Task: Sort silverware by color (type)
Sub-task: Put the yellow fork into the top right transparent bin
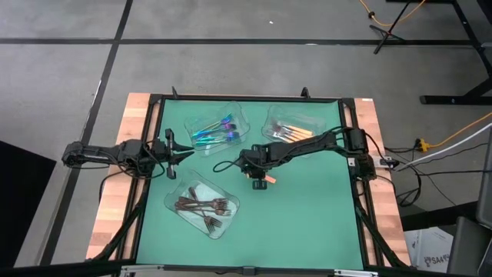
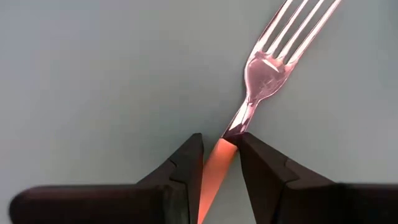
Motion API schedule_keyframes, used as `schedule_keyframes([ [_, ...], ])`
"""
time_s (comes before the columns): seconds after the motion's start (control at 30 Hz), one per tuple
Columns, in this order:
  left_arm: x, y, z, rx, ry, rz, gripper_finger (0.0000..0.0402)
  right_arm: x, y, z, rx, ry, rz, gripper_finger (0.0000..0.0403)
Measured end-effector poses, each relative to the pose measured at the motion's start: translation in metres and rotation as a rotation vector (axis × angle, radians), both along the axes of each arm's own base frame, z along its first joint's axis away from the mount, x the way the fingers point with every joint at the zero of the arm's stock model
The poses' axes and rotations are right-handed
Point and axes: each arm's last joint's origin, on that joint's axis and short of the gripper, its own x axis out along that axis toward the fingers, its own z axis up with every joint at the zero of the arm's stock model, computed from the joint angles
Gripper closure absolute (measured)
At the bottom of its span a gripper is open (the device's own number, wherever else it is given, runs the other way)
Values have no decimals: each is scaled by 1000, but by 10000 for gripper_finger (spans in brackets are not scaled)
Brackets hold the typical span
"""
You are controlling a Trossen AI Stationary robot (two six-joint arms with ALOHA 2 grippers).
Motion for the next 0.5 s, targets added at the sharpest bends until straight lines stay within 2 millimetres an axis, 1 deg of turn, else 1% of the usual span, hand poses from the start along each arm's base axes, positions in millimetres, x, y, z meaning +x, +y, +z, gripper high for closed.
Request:
schedule_keyframes([
  [0.5, 0, 0, 0, 0, 0, 0, 348, 0, 0, -1, -4, -3, -1, 306],
])
